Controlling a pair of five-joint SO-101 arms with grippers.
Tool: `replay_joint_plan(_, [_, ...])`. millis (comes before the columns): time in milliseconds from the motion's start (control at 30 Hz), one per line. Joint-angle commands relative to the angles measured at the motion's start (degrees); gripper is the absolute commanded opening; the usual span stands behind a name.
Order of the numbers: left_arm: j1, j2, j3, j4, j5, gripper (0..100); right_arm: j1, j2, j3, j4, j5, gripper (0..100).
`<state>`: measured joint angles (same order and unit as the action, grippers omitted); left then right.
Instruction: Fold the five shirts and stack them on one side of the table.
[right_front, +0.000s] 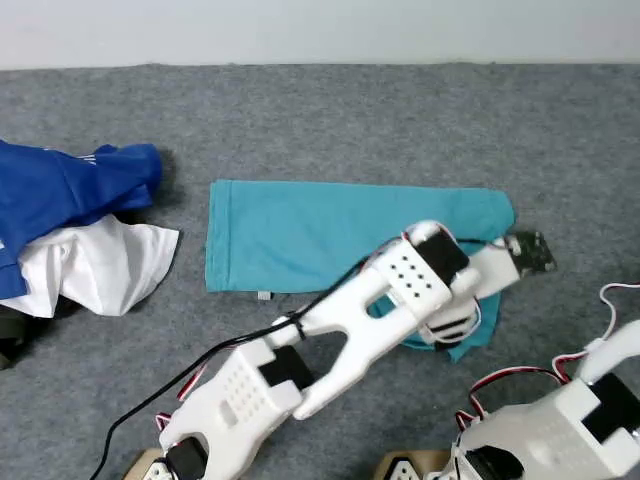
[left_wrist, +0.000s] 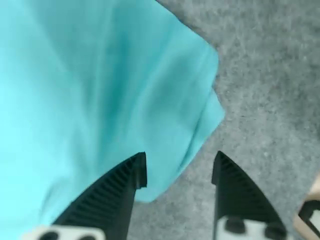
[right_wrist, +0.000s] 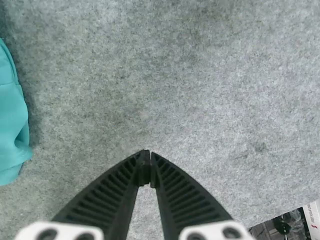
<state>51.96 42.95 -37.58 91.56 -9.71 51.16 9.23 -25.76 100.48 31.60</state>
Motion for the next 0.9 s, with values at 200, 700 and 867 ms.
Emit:
replay_joint_plan(200, [0.53,6.15,-0.84,-5.8,0.7,21,0.31,-3.91,-3.08,2.33,0.44,1.2])
replay_joint_plan(700, [-0.18,6.42,-15.96,1.93,-2.55,1,0.66,-3.91,-3.08,2.33,0.44,1.2])
replay_joint_plan(867, [-3.43,7.21,-22.73,1.05,-2.64,1,0.66,-3.91,-3.08,2.33,0.44,1.2])
